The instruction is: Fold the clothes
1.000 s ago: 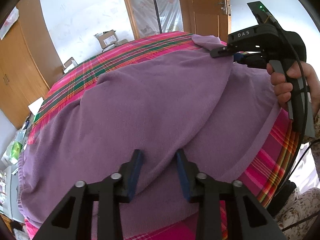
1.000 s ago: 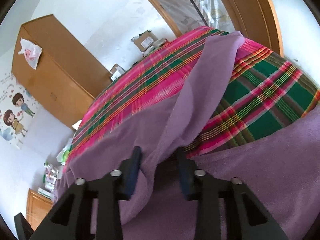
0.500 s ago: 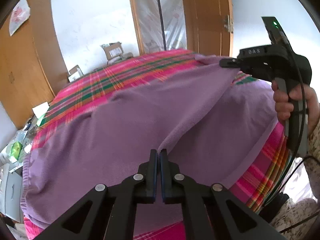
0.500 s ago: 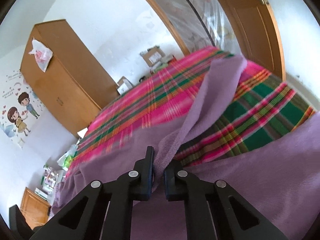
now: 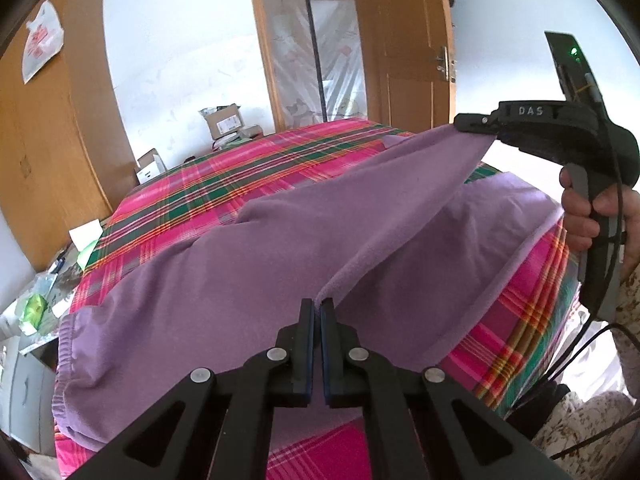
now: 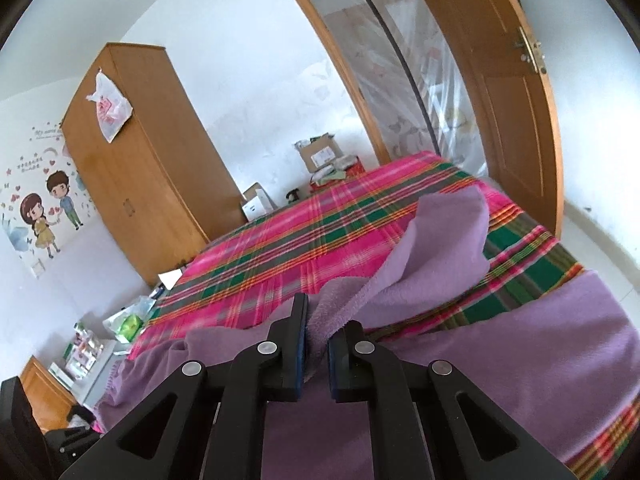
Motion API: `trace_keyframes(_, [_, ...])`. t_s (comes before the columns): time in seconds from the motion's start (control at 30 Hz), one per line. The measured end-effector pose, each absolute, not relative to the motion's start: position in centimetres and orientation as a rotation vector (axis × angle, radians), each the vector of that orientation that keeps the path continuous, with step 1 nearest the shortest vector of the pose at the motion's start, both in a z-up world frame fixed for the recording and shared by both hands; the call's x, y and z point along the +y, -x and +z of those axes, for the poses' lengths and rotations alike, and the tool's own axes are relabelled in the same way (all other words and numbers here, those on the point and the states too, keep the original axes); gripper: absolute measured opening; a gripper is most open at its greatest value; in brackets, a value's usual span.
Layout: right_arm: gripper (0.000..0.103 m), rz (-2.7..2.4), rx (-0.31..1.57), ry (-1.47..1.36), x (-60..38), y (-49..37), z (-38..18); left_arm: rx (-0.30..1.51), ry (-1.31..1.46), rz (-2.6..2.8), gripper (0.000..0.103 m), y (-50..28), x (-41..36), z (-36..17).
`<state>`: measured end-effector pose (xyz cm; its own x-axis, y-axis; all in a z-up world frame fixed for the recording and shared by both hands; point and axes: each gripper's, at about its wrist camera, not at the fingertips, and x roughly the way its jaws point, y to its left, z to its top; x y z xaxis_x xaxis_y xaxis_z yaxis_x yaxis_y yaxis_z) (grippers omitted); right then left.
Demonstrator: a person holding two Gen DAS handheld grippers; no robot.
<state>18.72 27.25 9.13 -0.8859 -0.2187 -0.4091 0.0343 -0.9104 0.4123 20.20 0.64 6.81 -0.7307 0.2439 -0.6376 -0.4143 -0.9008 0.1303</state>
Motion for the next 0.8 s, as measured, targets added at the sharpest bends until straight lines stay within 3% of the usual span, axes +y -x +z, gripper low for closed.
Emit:
trace_keyframes(0.33, [0.009,-2.889,-0.506,-0.717,26.9,-22.2,8.4,0.399,0.94,2.556,0.003,-21.4,0.5,5.9])
trace_keyframes(0.8, [0.009,-2.85,-0.561,-0.923,28.1,-23.0,3.4,0.501,1.029,2.487,0.003,-21.6,1.5,3.6])
